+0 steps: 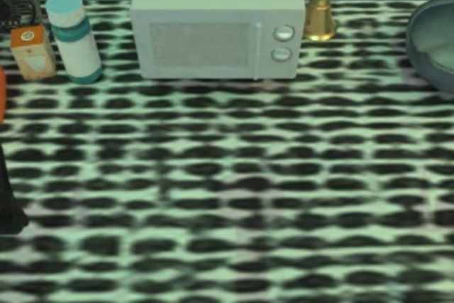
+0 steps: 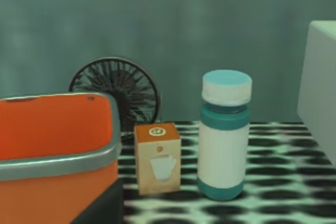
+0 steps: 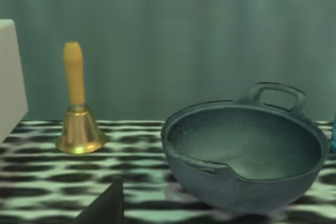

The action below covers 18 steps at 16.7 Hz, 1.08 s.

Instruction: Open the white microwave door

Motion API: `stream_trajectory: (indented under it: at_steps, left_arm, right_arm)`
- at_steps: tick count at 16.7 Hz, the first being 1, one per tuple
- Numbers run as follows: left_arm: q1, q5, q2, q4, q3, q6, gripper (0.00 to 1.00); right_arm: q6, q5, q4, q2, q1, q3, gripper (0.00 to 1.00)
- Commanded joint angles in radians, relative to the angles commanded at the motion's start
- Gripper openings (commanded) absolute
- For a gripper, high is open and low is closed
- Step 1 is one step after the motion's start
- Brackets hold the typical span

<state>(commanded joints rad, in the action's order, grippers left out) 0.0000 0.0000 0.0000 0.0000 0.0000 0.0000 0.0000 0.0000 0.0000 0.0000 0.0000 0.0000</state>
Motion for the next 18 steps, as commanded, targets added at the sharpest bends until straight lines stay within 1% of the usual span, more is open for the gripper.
stream_trajectory:
  at_steps: [5,9,13,18]
  left_arm:
    - [-0.014,-0.005,0.045,-0.036,0.036,0.001,1.00]
    - [-0.067,-0.025,0.211,-0.160,0.191,-0.009,1.00]
    - [-0.152,-0.056,0.463,-0.327,0.476,-0.057,1.00]
    - [-0.286,-0.105,0.851,-0.536,0.981,-0.180,1.00]
  right_arm:
    - [0.000,0.000,0.000,0.000,0.000,0.000,1.00]
    - [0.000,0.000,0.000,0.000,0.000,0.000,1.00]
    - [0.000,0.000,0.000,0.000,0.000,0.000,1.00]
    - [0.000,0.000,0.000,0.000,0.000,0.000,1.00]
